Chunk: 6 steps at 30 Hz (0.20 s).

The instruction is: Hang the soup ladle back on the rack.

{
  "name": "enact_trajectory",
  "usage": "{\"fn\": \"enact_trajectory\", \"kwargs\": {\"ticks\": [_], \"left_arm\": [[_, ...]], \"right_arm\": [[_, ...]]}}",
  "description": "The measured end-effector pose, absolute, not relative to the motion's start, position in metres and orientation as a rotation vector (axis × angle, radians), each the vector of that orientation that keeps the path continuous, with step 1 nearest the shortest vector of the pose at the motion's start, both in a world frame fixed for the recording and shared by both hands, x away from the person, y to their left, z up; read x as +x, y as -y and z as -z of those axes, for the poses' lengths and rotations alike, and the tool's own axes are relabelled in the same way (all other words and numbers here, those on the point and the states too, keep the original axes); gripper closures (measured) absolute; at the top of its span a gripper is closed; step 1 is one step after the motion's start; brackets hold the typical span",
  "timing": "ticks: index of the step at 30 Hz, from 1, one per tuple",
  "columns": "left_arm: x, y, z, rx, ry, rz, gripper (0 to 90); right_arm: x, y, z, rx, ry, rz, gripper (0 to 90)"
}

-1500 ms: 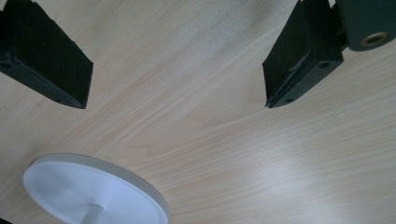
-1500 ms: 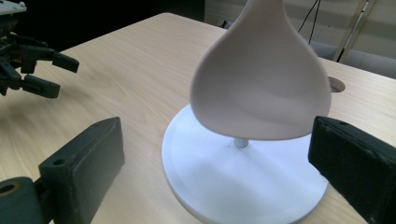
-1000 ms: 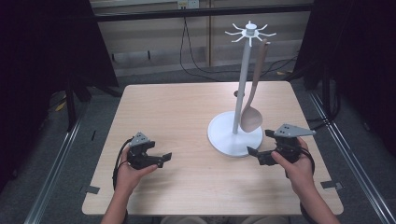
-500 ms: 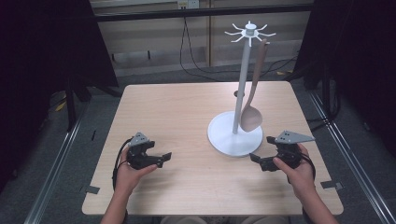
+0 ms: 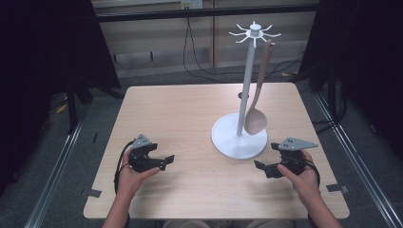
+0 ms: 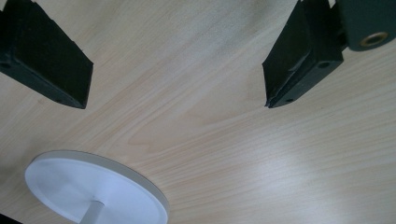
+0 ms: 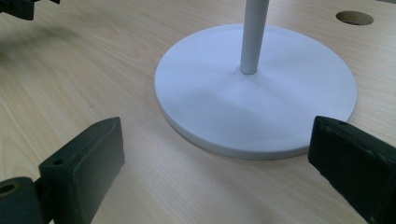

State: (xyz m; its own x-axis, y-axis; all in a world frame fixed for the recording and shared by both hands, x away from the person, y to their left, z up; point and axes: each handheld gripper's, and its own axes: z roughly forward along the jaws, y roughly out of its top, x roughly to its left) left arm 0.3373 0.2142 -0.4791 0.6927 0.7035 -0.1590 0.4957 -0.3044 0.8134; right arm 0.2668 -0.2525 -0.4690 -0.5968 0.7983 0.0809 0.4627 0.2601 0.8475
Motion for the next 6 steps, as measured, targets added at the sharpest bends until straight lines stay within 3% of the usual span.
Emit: {"fn": "enact_trajectory", "kwargs": {"ticks": [6], "left_arm": [[0.3381,-0.2149,0.4787,1.974,-0.925,-0.282,8.1]], "right_arm": [[0.2661,0.2513,0.4632,1.138,-2.152,-1.28,2.9]]}}
